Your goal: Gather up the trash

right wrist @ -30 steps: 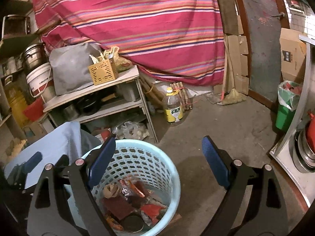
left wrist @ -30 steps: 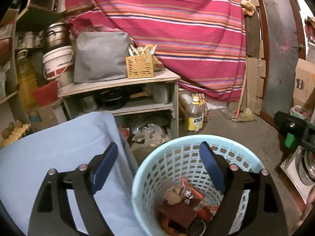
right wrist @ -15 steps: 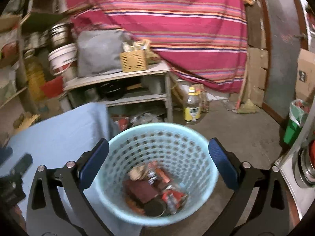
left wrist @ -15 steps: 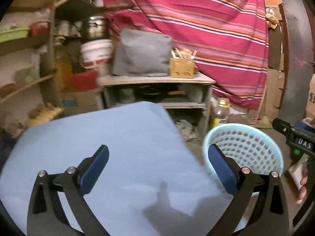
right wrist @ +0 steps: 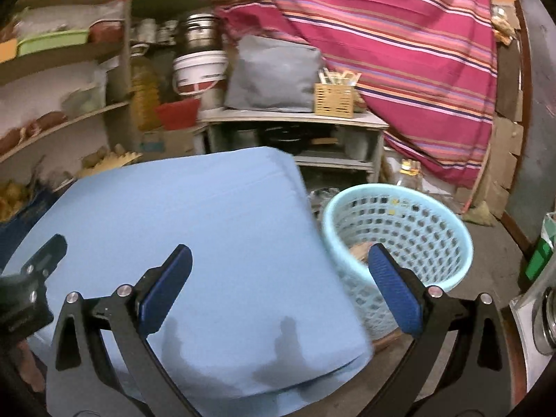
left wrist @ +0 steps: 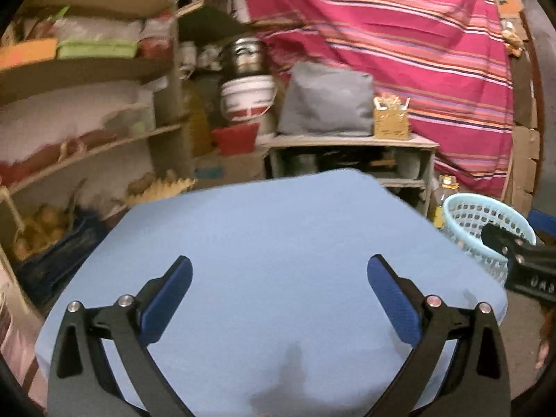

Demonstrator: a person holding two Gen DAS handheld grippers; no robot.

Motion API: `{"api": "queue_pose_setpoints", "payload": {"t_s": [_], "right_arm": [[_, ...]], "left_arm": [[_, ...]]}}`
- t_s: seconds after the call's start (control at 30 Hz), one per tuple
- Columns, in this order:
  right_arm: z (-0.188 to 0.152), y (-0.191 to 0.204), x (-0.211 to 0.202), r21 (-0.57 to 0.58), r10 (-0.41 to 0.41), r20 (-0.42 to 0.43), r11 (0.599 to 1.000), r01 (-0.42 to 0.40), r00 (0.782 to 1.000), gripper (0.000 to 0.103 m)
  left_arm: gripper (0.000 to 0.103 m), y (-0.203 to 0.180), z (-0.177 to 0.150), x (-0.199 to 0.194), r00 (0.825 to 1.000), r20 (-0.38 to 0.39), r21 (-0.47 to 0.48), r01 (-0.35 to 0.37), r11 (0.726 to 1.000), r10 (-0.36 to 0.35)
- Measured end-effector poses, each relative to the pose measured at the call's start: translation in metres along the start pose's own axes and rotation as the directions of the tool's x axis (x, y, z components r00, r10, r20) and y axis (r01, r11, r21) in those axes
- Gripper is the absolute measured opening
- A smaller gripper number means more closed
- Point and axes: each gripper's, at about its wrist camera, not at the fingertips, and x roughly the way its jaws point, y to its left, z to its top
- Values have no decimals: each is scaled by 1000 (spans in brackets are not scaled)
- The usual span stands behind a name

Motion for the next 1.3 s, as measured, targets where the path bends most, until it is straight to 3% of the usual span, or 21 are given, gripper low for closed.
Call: {"api": "queue_pose_setpoints", "payload": {"t_s": [0.13,0.3,0.47,0.63,1.3], "right_arm": [[-17,30,-11,-24,-31,27,999,32,999,99],[-40,64,-30,-65,23,73,998,-18,997,99],[-59,85,-38,-79,27,96,997,-20,995,99],[-62,90,-34,-47,72,87,997,-68,994,99],[-69,95,-35,-43,49,109,998,-45,993,99]], "left_arm": [[98,32,-22,-11,999,-36,-49,-16,999,15],[98,63,-44,-29,997,-49,-75,-61,995,57],[98,78,-62,-48,996,-31,-68,-88,994,86],[98,83,-77,-52,996,-41,-72,-80,994,77],[98,84,-79,-43,996,-14,-90,-88,992,87]]}}
